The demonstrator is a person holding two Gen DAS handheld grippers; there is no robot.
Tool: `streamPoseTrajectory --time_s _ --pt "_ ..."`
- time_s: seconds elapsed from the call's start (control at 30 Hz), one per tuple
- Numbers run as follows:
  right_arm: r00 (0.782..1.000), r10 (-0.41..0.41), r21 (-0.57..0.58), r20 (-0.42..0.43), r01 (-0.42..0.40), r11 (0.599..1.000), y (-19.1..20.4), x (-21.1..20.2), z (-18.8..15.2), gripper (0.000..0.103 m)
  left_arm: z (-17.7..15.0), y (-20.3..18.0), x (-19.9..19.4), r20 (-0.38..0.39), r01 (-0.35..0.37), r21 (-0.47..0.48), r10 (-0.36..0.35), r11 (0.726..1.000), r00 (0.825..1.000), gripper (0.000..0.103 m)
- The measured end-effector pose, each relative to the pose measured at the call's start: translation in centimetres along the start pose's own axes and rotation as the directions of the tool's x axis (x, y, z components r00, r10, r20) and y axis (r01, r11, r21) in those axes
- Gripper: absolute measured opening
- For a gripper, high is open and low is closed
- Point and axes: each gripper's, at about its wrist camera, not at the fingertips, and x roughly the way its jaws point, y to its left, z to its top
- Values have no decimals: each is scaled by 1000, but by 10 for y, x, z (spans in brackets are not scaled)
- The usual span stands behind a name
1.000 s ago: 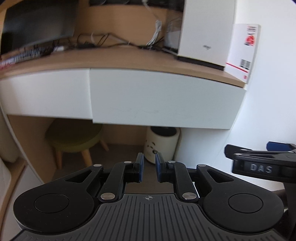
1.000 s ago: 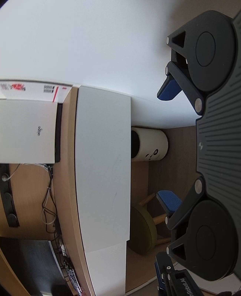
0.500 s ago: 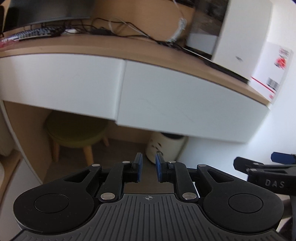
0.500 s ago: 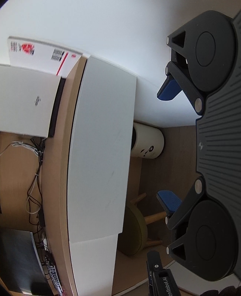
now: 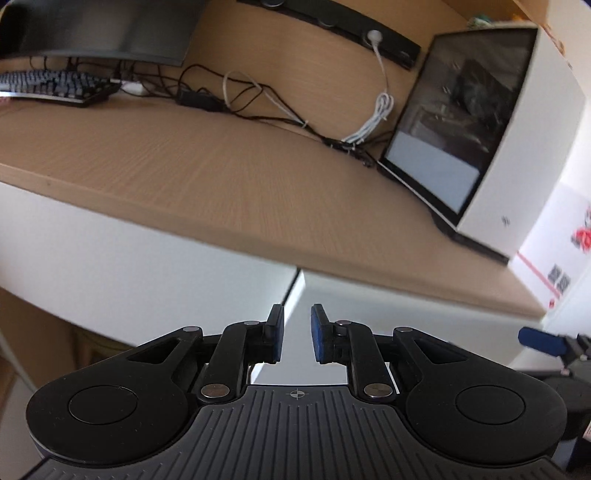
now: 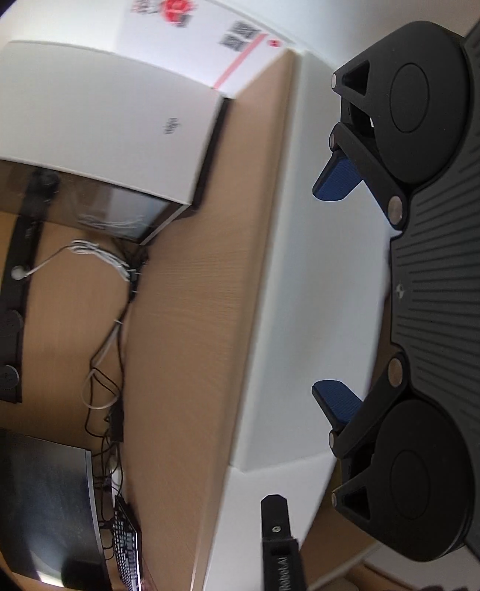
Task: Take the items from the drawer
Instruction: 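Move both tools up toward the white desk drawer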
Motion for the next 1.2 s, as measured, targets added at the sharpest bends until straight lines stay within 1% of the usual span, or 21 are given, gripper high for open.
streamPoseTrajectory --time_s 0.07,0.2,0.33,0.57,0.7,0.83,0.87,0.93,1.03,1.1,1.17,1.2 --pt "1000 -11 -11 1 11 1000 1 3 7 103 8 5 8 -8 9 -25 -9 1000 1000 17" --pt "999 -8 2 -32 8 1000 2 8 14 103 18 12 21 -34 42 -62 -44 997 998 17" --pt "998 -27 11 -58 28 1000 6 15 14 103 23 13 30 -48 75 -44 -77 996 996 17" --pt "996 -42 15 -83 44 999 13 22 13 103 26 13 43 -71 106 -69 -111 992 991 17" --pt "995 -55 19 -89 56 998 12 23 13 103 26 11 45 -86 118 -60 -122 991 989 25" --pt "993 -63 28 -105 66 997 8 24 21 103 27 12 46 -96 125 -69 -132 990 987 26" --pt "990 -57 34 -125 62 998 7 25 24 103 27 12 46 -100 126 -75 -133 989 986 26" --pt "982 -12 63 -190 25 998 2 30 33 103 29 13 47 -112 126 -100 -137 987 984 26" --pt "958 81 136 -276 -44 990 -11 38 49 103 33 16 50 -139 120 -139 -139 983 980 26" --pt "951 98 164 -293 -51 985 -19 42 60 103 34 15 50 -147 113 -148 -134 983 980 26" --pt "955 86 168 -285 -38 985 -25 44 66 103 34 12 50 -148 106 -143 -127 984 981 28" --pt "958 79 165 -276 -33 986 -27 45 68 103 33 11 50 -146 108 -141 -128 984 981 32"
